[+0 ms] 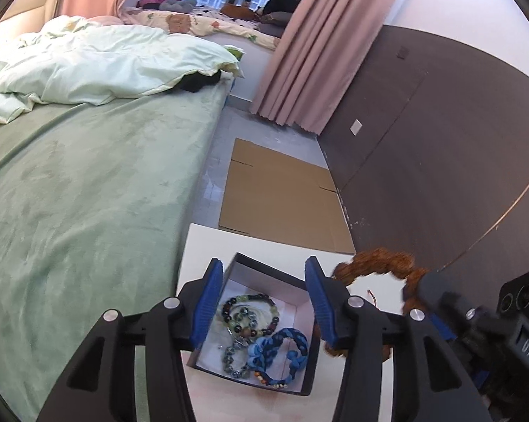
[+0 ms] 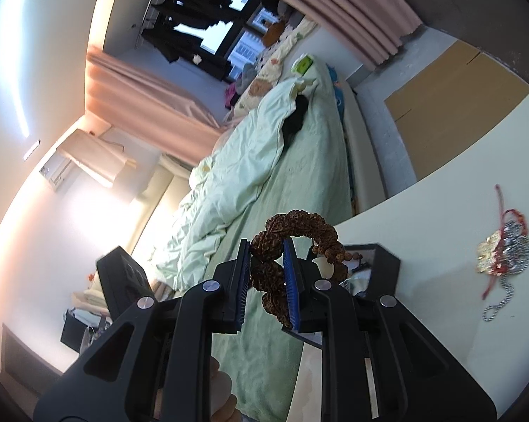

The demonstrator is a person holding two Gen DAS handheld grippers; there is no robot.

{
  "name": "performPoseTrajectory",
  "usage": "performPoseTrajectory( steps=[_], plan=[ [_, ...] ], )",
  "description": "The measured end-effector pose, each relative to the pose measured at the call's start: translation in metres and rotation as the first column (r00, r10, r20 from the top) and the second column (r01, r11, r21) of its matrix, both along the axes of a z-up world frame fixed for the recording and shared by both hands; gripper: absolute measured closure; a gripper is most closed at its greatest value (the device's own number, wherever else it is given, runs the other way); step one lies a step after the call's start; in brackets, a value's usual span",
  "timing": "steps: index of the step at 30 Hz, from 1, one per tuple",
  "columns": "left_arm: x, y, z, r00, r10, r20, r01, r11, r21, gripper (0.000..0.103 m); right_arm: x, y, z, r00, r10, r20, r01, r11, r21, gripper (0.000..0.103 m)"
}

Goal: Organize jewelry
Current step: 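Drop the dark bead bracelet into the black box with the left tool while the right drops the rudraksha, then move the left tool to the silver chain with red cord and close on it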

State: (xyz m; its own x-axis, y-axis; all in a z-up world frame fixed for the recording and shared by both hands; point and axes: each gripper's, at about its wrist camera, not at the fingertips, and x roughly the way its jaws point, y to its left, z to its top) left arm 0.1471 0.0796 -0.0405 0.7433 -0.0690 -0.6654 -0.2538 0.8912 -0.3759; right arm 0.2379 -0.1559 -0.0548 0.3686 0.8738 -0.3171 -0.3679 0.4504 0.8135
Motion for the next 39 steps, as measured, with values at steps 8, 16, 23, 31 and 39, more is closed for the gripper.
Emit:
performPoseTrajectory(
  steps=[8, 16, 23, 31, 39],
  plan=[
    [-0.004, 0.013, 0.001, 1.000, 0.031, -0.001, -0.031, 0.999, -0.015, 0.050, 0.003, 0.019, -0.006, 1.000, 0.018, -0.024, -0.019, 1.000, -0.021, 0.021],
    [-0.010, 0.009, 0.002, 1.000, 0.026, -0.005, -0.026, 1.000, -0.003, 0.044, -0.004, 0.000, -0.007, 0.999, -0.040, -0.024, 0.039, 0.999, -0.033, 0.018],
    [-0.023, -0.002, 0.004, 1.000, 0.007, 0.002, -0.007, 1.000, 0.019, 0.034, -0.009, -0.032, -0.010, 0.991, -0.125, -0.047, 0.120, 0.988, -0.092, 0.018],
    [-0.033, -0.022, 0.006, 1.000, -0.018, 0.018, 0.017, 0.996, 0.083, 0.008, -0.023, -0.061, -0.013, 0.977, -0.204, -0.067, 0.189, 0.964, -0.189, 0.013],
    [-0.033, -0.053, 0.000, 0.998, -0.060, 0.014, 0.058, 0.992, 0.113, 0.008, -0.029, -0.080, -0.023, 0.953, -0.289, -0.086, 0.249, 0.914, -0.320, 0.010]
  ],
)
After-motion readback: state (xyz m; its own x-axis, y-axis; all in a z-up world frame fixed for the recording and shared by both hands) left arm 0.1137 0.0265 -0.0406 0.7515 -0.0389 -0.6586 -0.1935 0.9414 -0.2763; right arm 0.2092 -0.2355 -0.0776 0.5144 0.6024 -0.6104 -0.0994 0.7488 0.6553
